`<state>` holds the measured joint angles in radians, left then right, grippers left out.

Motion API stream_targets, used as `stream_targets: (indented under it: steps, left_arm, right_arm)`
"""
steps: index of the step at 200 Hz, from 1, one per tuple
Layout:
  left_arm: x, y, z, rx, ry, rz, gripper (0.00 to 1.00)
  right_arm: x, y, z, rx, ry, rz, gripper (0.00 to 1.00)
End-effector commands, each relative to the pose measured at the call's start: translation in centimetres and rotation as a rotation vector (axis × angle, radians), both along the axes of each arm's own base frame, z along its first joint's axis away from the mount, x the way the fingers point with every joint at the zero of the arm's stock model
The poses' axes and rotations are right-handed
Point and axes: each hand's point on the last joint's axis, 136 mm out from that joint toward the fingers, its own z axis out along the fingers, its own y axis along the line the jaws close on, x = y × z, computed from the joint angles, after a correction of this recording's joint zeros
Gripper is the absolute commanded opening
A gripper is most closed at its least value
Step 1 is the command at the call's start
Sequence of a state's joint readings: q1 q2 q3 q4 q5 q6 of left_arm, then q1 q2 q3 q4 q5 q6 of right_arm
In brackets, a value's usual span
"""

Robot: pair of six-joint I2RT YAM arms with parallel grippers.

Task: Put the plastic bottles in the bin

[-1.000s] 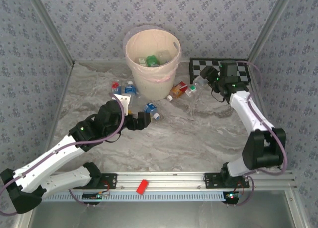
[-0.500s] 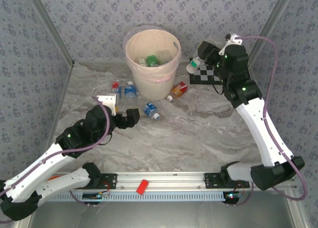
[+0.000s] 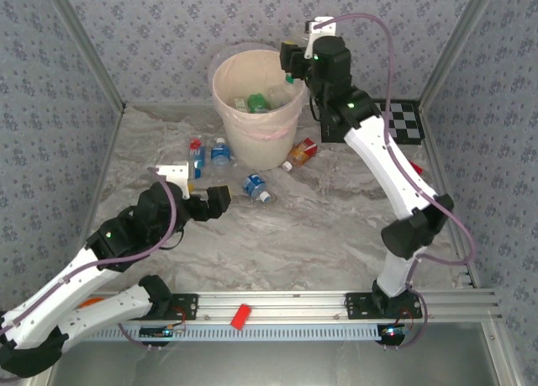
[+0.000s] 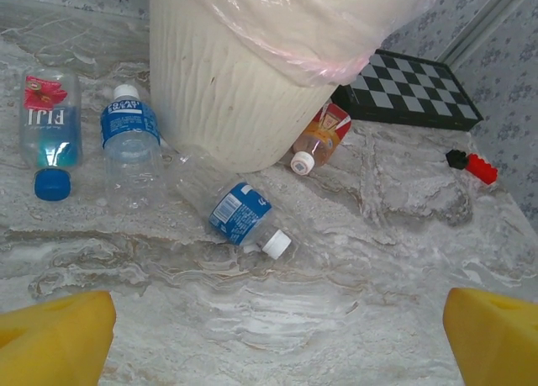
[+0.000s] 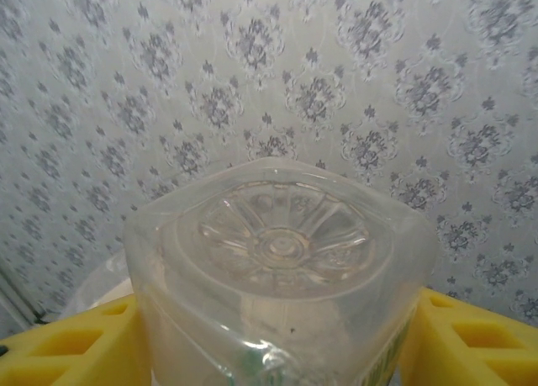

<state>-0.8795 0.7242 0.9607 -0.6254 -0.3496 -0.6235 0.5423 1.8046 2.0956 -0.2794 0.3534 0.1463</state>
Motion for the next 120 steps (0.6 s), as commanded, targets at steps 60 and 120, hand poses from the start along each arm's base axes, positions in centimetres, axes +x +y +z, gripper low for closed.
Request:
stream_targets:
  steps: [60,120]
  left_arm:
    - [-1.3,2.0,0.9,-0.022,-0.008,0.032,1.00]
    - [-1.5,2.9,0.9,-0.008,-0.012,0.049,1.00]
  right_arm:
    - [5.4,3.2,-1.2,-0.176,-0.068,-0.019,0.66]
    - [7.7,4.4,-3.6,-0.247,-0.053,-0.025,0.65]
